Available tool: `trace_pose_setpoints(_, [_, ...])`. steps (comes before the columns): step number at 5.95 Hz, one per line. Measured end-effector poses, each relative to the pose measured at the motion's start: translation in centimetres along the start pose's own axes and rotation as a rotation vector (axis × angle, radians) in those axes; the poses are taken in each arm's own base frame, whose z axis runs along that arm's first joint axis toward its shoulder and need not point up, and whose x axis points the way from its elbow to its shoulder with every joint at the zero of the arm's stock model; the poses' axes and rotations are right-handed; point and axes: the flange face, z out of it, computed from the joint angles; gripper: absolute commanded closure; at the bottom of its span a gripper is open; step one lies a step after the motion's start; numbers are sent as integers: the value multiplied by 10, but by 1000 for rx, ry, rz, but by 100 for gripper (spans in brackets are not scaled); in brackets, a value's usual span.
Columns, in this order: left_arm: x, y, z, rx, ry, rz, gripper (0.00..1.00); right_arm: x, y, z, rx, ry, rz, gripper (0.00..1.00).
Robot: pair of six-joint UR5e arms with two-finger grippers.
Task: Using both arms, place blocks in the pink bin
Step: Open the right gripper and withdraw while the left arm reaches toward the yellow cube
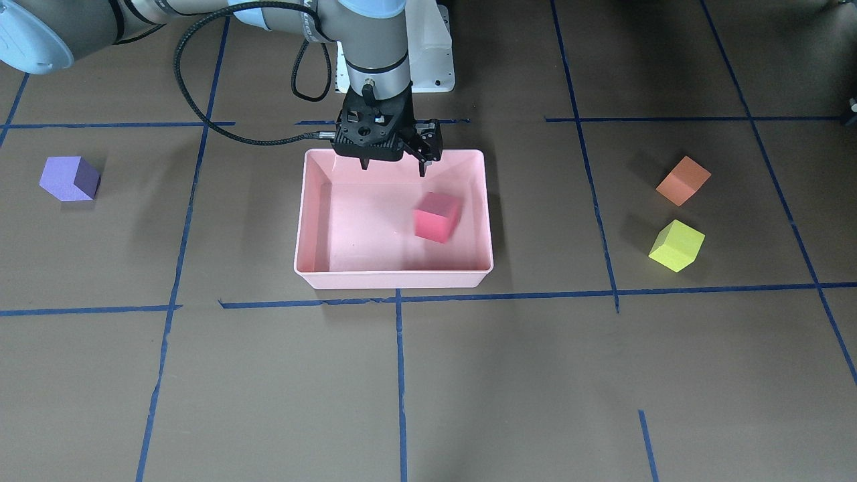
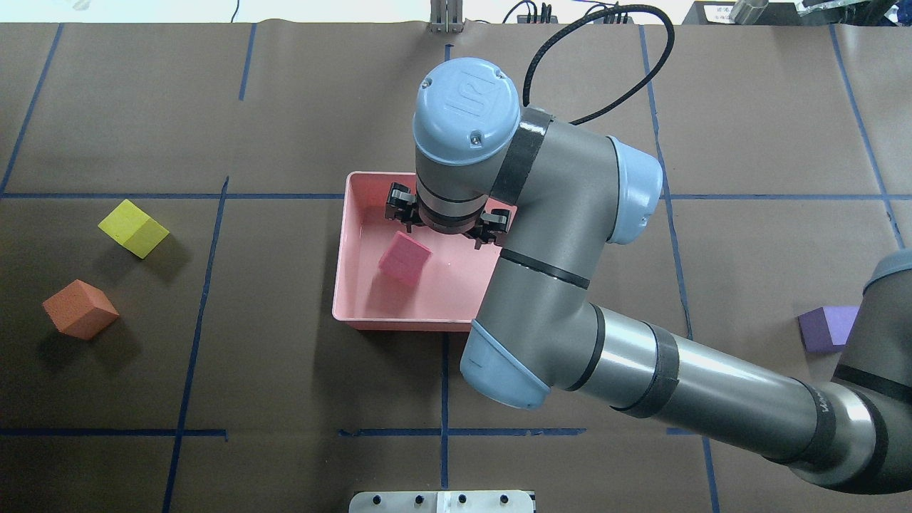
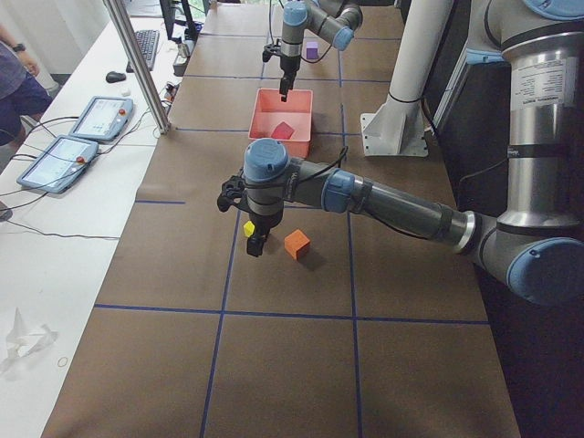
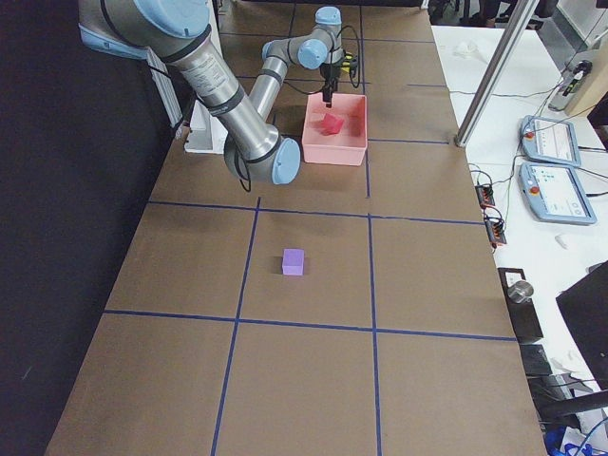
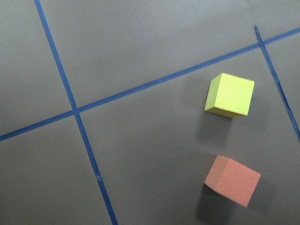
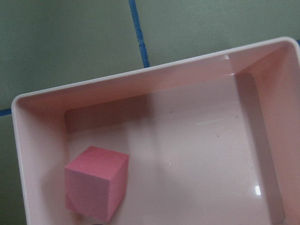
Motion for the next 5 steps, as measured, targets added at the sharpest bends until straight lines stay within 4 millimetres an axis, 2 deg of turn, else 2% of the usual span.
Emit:
trace_pose_setpoints(1, [3, -26, 8, -6, 10, -19, 0, 24, -29, -8, -7, 2, -28, 0])
trace_pose_setpoints(2, [12, -56, 25, -22, 24, -18, 0, 57, -63, -14, -15, 12, -60, 0])
trace_pose_setpoints(3, [32, -77, 47, -36, 40, 36, 0, 97, -98, -17, -18, 30, -116, 0])
trace_pose_setpoints(4, [60, -93, 81, -55, 63, 126, 0, 142, -129, -23, -28, 42, -178, 0])
trace_pose_setpoints(5, [82, -108, 121, -75, 61, 207, 0, 198, -155, -33, -38, 45, -249, 0])
